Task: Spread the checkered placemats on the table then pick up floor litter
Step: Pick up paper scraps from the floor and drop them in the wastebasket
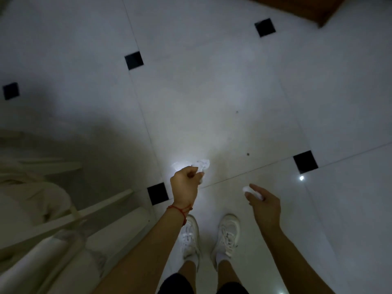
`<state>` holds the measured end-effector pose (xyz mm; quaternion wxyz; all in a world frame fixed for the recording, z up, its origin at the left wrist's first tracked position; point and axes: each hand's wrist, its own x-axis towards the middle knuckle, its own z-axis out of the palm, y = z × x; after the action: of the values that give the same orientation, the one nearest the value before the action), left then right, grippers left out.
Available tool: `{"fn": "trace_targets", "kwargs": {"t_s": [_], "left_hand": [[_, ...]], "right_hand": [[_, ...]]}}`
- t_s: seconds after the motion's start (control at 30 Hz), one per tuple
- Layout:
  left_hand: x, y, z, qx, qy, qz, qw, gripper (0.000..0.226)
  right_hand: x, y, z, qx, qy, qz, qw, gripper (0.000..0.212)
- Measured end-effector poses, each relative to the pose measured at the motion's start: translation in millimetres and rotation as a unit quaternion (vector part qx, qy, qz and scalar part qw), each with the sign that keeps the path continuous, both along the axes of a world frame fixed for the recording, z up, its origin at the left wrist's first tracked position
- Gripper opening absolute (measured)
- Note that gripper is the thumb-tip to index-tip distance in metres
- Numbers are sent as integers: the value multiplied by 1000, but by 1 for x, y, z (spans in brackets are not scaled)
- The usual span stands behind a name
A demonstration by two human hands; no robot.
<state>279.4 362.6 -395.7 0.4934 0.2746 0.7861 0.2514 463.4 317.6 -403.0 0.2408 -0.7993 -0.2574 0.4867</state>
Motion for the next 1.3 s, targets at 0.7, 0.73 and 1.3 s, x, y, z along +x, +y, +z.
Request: {"fn": "trace_targets", "kwargs": {"t_s": [0.7, 0.73, 1.3], "left_hand": [[-5, -156, 279, 113, 123, 125, 978, 26], [0, -171, 283, 111, 123, 149, 975, 30], [80, -488, 306, 58, 158, 593, 787, 20]], "right_hand": [[9, -11, 265, 106, 127, 175, 971, 26], [11, -13, 270, 101, 126, 208, 965, 25], [-85, -175, 314, 61, 113, 663, 737, 9]]}}
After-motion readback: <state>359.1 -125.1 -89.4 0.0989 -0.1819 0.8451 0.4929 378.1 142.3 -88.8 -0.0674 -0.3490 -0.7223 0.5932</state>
